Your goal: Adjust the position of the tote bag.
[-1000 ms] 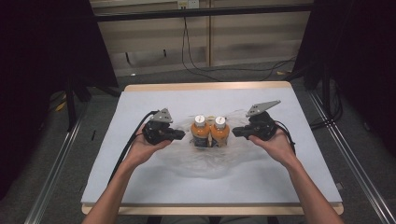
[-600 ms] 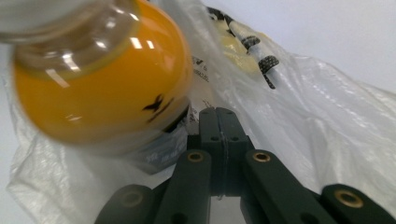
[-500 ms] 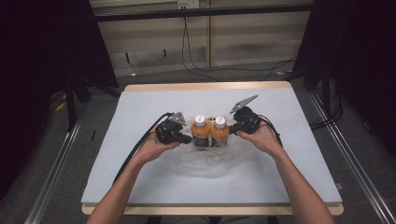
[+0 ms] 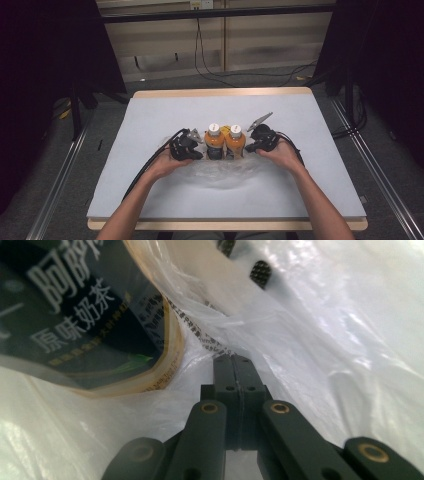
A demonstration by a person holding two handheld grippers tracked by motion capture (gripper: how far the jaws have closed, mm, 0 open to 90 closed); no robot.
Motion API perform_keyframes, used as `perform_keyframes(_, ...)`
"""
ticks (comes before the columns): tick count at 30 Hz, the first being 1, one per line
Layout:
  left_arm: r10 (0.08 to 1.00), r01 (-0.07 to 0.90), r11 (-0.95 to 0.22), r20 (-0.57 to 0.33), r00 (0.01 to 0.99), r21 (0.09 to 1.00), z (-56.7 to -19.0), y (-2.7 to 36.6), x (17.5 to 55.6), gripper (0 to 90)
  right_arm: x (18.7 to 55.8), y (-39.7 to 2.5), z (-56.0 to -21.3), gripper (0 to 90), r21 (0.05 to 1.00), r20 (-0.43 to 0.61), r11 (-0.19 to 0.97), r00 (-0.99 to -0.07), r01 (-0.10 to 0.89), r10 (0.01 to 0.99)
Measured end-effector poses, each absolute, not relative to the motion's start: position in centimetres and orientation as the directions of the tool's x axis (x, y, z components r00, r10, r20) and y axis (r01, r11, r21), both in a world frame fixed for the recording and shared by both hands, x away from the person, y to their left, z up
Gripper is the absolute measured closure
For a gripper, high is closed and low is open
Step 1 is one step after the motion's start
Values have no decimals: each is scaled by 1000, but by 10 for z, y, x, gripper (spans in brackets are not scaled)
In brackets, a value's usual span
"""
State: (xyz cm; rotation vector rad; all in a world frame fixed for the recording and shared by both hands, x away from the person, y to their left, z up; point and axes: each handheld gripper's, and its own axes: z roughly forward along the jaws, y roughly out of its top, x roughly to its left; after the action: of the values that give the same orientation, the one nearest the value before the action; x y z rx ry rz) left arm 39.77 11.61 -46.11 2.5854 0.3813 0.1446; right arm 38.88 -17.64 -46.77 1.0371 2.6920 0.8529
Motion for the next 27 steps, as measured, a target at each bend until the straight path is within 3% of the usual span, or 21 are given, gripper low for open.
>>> perform_keyframes(12, 319, 244, -839, 76, 945, 486, -460, 133, 402, 881, 378, -192, -463, 900, 480, -107, 703, -760, 525, 641)
perform_keyframes(27, 308, 228, -861, 108, 945, 455, -459, 149, 401, 897, 366, -221, -459, 900, 395, -143, 746, -766, 537, 627)
